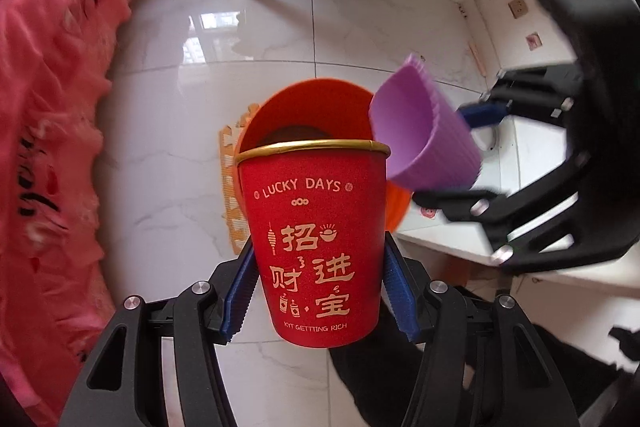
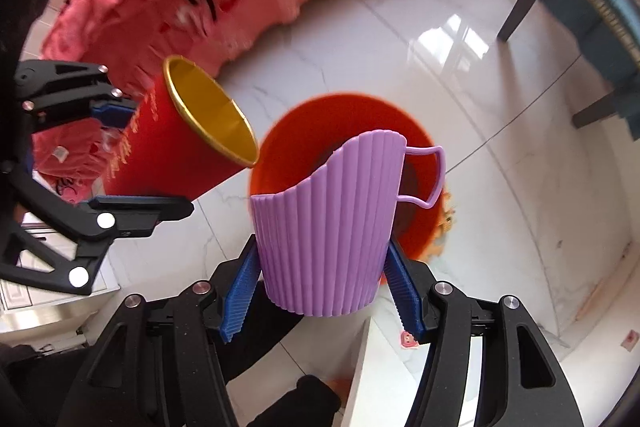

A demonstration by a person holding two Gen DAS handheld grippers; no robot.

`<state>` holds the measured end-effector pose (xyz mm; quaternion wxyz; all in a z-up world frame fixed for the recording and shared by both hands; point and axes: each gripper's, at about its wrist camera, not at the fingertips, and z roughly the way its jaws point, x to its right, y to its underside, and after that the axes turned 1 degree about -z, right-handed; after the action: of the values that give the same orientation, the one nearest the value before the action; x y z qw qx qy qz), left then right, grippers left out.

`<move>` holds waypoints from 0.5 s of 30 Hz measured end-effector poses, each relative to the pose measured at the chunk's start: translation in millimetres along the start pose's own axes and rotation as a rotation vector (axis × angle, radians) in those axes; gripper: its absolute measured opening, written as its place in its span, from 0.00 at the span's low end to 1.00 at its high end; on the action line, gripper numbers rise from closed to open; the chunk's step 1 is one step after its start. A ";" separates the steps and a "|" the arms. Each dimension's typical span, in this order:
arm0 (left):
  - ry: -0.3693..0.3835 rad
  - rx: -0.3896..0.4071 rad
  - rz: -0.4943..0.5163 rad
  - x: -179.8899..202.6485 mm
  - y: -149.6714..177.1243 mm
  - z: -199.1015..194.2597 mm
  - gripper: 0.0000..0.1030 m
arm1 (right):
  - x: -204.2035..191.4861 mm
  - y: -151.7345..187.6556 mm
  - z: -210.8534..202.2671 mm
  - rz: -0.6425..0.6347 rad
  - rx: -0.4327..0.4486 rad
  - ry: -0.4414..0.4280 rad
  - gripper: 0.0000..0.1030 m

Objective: Collect trash
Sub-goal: 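Carry both cups over the orange bin and open both tools to drop them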

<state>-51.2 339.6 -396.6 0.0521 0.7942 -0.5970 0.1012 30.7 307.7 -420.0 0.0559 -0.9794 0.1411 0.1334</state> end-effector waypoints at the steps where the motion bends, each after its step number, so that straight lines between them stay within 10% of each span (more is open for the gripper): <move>1: 0.009 -0.010 -0.005 -2.5 -1.2 9.0 0.59 | 1.9 -3.4 13.8 0.008 -0.010 -0.005 0.59; 15: 0.020 -0.115 -0.002 -5.4 -15.0 86.3 0.61 | 28.9 12.1 104.3 0.052 -0.103 -0.019 0.59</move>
<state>-29.7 331.3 -481.3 0.1039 0.7894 -0.6005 0.0747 28.3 304.0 -528.9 0.0032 -0.9757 0.1588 0.1510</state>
